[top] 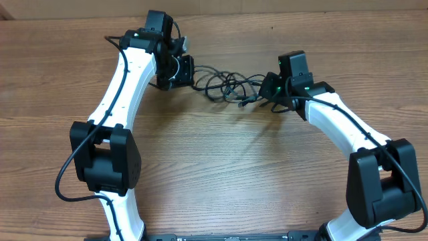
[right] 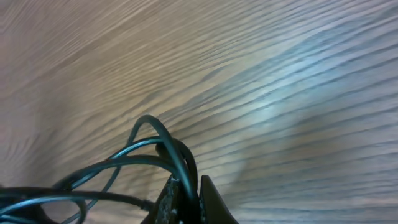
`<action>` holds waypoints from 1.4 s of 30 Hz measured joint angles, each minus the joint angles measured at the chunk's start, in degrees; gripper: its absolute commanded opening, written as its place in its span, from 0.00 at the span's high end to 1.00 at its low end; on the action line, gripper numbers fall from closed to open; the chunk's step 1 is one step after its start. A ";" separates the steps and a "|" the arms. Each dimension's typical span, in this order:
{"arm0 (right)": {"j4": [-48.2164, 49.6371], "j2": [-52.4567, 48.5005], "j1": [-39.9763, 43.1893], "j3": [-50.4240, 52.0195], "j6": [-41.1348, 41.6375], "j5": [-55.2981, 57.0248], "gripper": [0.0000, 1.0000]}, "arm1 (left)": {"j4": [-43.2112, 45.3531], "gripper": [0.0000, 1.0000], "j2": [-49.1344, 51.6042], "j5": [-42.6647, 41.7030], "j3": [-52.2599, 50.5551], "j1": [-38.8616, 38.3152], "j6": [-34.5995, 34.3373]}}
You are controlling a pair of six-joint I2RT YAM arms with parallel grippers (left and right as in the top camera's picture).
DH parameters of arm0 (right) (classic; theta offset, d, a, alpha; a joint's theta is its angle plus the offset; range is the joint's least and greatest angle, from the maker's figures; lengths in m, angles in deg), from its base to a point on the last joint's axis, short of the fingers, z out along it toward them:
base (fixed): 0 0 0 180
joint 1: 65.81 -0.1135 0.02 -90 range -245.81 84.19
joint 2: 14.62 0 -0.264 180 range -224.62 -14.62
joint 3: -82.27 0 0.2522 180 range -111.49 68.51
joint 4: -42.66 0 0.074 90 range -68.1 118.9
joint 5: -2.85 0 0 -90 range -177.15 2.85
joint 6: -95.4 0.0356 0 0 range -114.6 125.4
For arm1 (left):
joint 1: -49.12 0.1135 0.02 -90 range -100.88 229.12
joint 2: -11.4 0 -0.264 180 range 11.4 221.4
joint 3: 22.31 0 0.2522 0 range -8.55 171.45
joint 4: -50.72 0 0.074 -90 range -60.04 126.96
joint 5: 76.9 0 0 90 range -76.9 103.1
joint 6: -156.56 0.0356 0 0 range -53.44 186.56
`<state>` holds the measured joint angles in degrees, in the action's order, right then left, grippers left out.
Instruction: Untangle cables
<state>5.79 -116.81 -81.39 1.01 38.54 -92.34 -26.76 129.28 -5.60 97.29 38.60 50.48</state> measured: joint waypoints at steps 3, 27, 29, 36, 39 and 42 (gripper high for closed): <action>0.04 -0.02 -0.70 0.00 -0.24 -1.84 0.95 | -1.27 0.96 0.00 4.94 0.00 -0.28 -1.29; 2.82 -0.55 2.25 0.00 -0.13 -20.33 0.96 | -0.85 0.12 0.00 -9.86 0.02 3.91 -5.03; 2.80 -0.55 2.25 0.00 0.09 -20.44 0.96 | -0.85 0.21 0.00 -11.56 0.00 3.32 -6.67; 2.82 -0.55 2.23 0.00 3.37 -20.55 0.96 | 0.35 0.61 0.00 -13.84 0.02 -0.90 -14.03; 2.82 -0.55 2.23 0.00 4.59 -20.57 0.96 | 2.03 0.60 0.00 -13.92 0.00 -3.02 -16.74; 2.82 -0.55 2.03 0.00 5.33 -20.55 0.96 | 2.25 0.53 0.00 -13.60 0.02 -4.79 -18.62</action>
<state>8.60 -117.36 -79.35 1.01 43.88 -112.89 -24.51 129.28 -19.20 97.31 33.81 31.86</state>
